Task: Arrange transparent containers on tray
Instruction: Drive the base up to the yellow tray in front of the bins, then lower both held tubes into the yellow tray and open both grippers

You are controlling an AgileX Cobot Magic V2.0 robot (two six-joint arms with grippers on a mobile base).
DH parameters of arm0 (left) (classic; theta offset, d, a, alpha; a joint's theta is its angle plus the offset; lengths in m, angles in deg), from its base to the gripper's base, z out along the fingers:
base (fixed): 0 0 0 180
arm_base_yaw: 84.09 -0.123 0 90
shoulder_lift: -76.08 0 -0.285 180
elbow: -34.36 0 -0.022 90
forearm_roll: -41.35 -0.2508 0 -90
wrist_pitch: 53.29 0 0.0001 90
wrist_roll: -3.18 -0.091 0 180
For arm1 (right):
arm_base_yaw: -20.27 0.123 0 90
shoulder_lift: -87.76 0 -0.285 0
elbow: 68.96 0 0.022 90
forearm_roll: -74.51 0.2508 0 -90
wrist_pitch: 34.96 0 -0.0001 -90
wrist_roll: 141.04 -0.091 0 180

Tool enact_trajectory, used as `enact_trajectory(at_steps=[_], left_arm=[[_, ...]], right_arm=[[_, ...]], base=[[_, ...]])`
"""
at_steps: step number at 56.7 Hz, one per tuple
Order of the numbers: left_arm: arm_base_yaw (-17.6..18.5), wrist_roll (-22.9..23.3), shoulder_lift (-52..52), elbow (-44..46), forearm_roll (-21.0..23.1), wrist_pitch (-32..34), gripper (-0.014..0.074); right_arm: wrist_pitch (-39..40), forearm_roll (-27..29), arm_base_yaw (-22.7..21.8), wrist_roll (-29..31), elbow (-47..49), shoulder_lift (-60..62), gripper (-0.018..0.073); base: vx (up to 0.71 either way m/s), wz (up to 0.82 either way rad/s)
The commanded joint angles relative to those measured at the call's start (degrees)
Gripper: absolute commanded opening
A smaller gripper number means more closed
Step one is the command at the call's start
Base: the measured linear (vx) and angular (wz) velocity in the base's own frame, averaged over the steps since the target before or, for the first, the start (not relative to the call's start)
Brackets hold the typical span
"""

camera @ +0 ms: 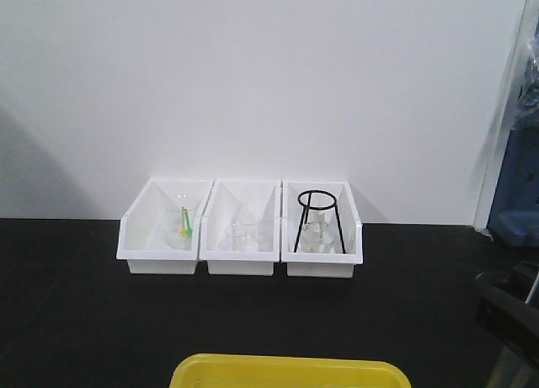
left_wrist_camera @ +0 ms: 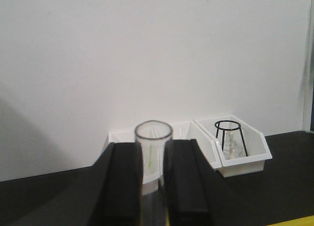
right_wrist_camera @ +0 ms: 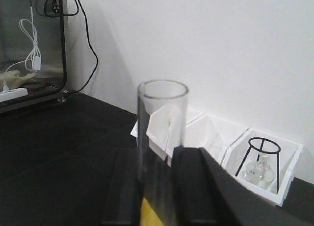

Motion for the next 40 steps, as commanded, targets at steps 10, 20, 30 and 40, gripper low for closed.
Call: enact_trajectory(at_steps=[10, 20, 30, 40], left_arm=[[1.6, -1.4, 11.0, 2.1, 14.1, 2.3, 0.0114], [5.5, -10.6, 21.9, 2.4, 25.0, 8.2, 0.0114], [11.3, -15.4, 32.8, 6.3, 29.1, 12.1, 0.0115], [16.9, -15.2, 47.5, 13.1, 29.1, 12.9, 0.0119]], right_arm=[[5.2, -0.4, -0.3, -9.7, 1.7, -6.9, 0.0093], [5.8, -0.7, -2.0, -15.9, 2.6, -15.7, 0.0093], [7.3, 0.3, -9.1, -17.5, 4.8, -23.2, 0.0097], [4.8, 0.3, -11.3, -16.8, 6.5, -30.5, 0.0120]], base=[[0.00, 0.00], [0.00, 0.00], [0.00, 0.00], [0.00, 0.00]])
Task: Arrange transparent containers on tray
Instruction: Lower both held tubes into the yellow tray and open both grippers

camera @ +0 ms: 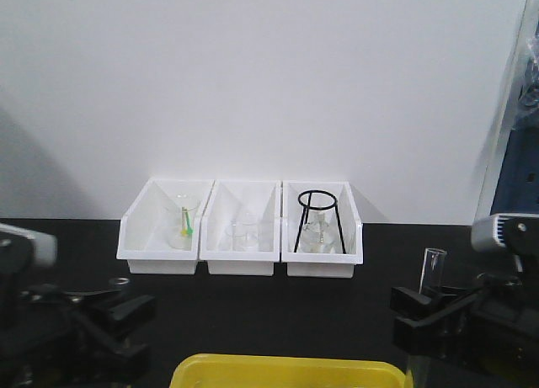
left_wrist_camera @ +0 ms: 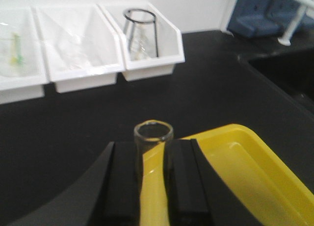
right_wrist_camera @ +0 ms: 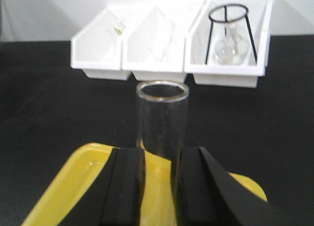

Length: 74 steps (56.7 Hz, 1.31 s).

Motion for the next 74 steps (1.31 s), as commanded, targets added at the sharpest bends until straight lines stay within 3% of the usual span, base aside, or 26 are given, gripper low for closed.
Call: enact_trajectory(at_steps=[1, 11, 21, 46, 56, 74], left_arm=[[2.5, -0.2, 6.5, 4.8, 0.7, 4.7, 0.0120], [3.7, 0.3, 20.2, 11.0, 2.4, 4.9, 0.0127], [3.7, 0.3, 29.5, 13.1, 6.8, 4.8, 0.0129], [3.7, 0.3, 39.8, 13.1, 7.8, 4.9, 0.0155], [3.7, 0.3, 40.2, 13.1, 7.7, 6.4, 0.0246], [3.7, -0.3, 40.1, 13.2, 7.6, 7.9, 0.0501]], right_arm=[[3.2, 0.0, -0.6, 0.6, 2.6, -2.7, 0.0123], [7.3, 0.0, -0.6, 0.6, 2.6, -11.6, 0.0160], [8.2, 0.0, -0.6, 0.6, 2.6, -19.5, 0.0167], [9.8, 0.0, -0.6, 0.6, 2.6, -32.4, 0.0211], [9.5, 2.5, -0.6, 0.4, 2.6, -34.5, 0.0312], [9.9, 2.9, -0.6, 0.3, 2.6, -34.9, 0.0488]], base=[[0.00, 0.00], [0.00, 0.00], [0.00, 0.00], [0.00, 0.00], [0.00, 0.00], [0.00, 0.00]])
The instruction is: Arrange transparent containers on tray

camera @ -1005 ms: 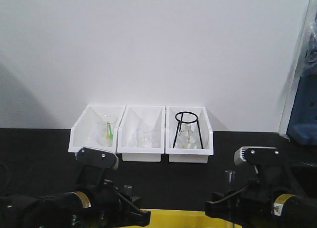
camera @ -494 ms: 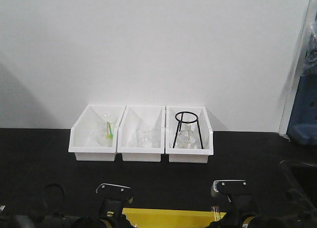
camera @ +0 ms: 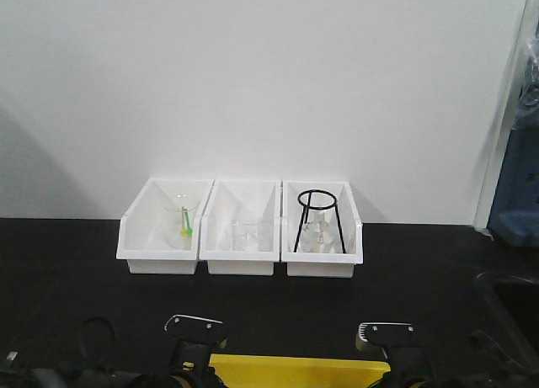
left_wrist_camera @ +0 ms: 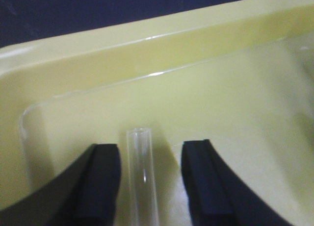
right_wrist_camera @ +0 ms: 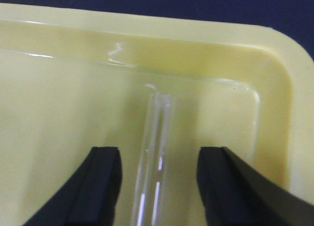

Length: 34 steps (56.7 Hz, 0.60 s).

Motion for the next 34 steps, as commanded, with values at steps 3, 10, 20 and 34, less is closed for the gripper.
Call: enact_trajectory(at_steps=[3, 10, 20, 34], left_arm=[[0.3, -0.1, -2.9, 1.9, 0.3, 3.8, 0.0515], [0.2, -0.1, -5.6, 2.2, 0.3, 4.0, 0.0514], [0.1, -2.2, -13.8, 2.2, -0.4, 6.9, 0.0489], [0.1, -8.2, -31.8, 0.6, -0.1, 4.5, 0.0400]], right_arm=[[3.3, 1.2, -0.4, 0.0, 1.5, 2.6, 0.0488], [3.3, 2.3, -0.5, 0.4, 1.5, 6.0, 0.0471], [3.1, 1.9, -0.8, 1.5, 1.5, 16.8, 0.0396], [-2.3, 0.7, -0.8, 7.5, 1.5, 37.7, 0.0167]], base=[[0.00, 0.00], [0.00, 0.00], [0.00, 0.00], [0.00, 0.00]])
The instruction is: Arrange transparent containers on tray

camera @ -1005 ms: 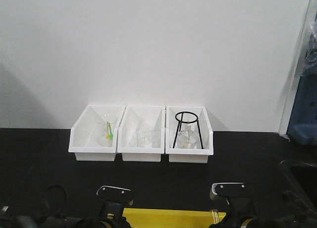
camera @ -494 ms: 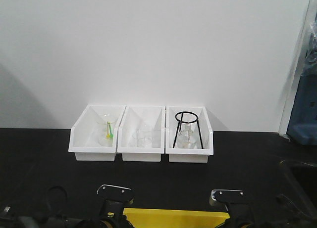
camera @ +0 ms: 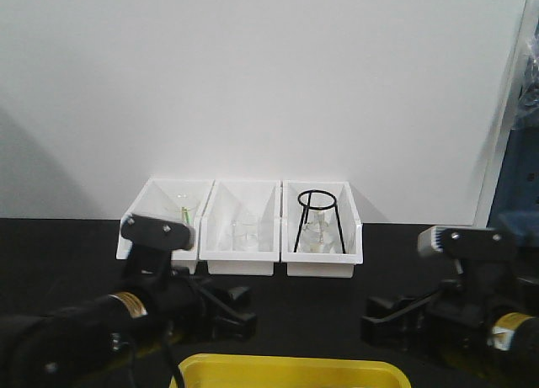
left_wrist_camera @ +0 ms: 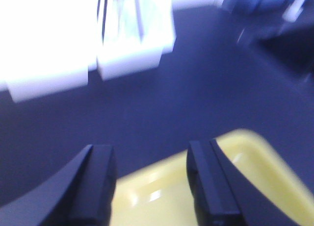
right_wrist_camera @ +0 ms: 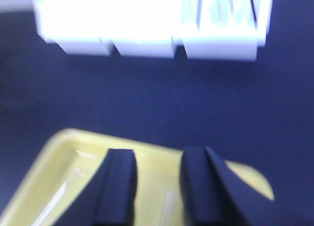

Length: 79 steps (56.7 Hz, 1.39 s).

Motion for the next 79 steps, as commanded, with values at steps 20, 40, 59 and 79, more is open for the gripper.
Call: enact_trajectory(at_steps=[20, 40, 59, 79], left_arm=[[0.3, -3.2, -34.4, -16.3, 0.1, 2.5, 0.0099], [0.3, -3.3, -45.6, -19.6, 0.1, 2.6, -0.0008], [0.3, -3.3, -45.4, -19.6, 0.1, 2.7, -0.0006], [-5.2, 3.0, -55.8, -35.0, -14.7, 11.9, -0.0006]], right_arm=[[-4.8, -0.4, -0.4, 5.7, 1.5, 20.1, -0.0013], [-4.9, -0.4, -0.4, 5.7, 1.5, 20.3, -0.0013], [-4.9, -0.4, -0.4, 5.7, 1.5, 20.3, -0.0013], [-5.0, -0.4, -0.4, 5.7, 1.5, 20.3, -0.0013]], base=[[0.00, 0.00], [0.00, 0.00], [0.00, 0.00], [0.00, 0.00]])
